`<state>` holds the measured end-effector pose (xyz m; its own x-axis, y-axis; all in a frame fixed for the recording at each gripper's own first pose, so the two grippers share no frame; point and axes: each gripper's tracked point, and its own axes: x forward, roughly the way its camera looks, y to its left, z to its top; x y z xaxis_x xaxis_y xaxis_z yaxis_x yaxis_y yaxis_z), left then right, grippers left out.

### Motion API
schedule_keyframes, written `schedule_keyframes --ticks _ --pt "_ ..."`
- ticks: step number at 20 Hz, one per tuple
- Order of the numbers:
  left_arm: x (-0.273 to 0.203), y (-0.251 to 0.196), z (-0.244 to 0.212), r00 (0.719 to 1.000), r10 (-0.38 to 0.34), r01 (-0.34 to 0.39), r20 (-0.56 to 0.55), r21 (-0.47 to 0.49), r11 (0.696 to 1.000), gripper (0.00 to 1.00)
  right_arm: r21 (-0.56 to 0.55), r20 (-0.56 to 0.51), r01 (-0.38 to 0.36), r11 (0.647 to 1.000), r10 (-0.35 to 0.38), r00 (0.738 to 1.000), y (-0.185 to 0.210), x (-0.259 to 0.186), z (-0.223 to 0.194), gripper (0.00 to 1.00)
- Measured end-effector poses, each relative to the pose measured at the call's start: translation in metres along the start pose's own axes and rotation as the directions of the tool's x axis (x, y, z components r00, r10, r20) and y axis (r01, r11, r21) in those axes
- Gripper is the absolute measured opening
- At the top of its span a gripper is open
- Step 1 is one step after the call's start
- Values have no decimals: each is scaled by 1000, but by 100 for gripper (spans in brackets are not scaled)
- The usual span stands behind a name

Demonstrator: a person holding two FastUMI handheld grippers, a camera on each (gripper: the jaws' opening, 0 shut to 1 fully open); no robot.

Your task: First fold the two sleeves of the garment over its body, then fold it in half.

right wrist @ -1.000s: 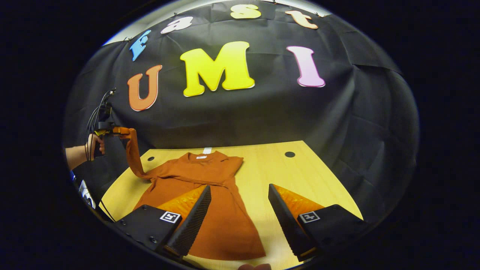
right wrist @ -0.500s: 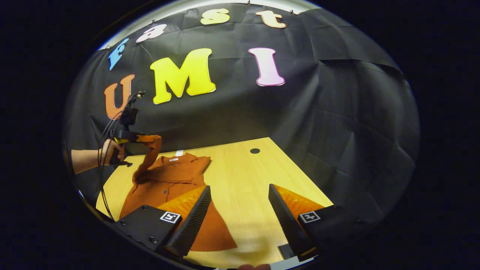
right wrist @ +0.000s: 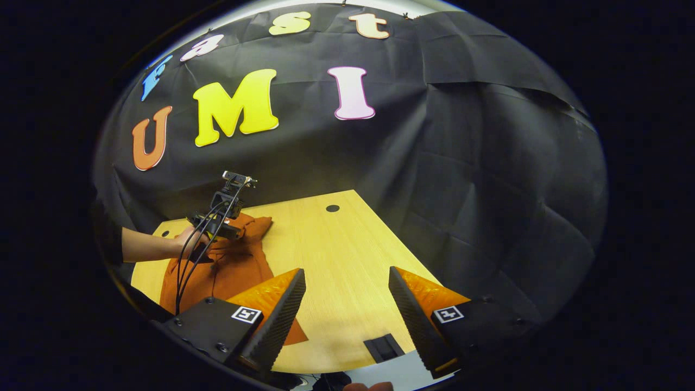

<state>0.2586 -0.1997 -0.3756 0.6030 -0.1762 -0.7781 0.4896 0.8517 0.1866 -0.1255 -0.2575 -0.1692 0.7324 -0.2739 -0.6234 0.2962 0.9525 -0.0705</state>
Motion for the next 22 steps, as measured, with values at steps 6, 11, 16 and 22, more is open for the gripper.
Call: schedule_keyframes --ticks 6,11,16,22 --pt "-44 -19 21 993 -47 56 111 -81 995 72 -4 30 -73 997 74 997 28 15 19 98" --pt "-130 21 46 966 24 41 256 -246 968 80 -75 75 -214 974 220 973 95 33 44 98" --pt "-226 88 41 925 160 -12 345 -394 919 99 -126 124 -346 930 361 924 166 39 72 99" --pt "-349 166 43 808 368 -103 459 -507 856 98 -183 239 -415 891 450 860 219 26 114 99"
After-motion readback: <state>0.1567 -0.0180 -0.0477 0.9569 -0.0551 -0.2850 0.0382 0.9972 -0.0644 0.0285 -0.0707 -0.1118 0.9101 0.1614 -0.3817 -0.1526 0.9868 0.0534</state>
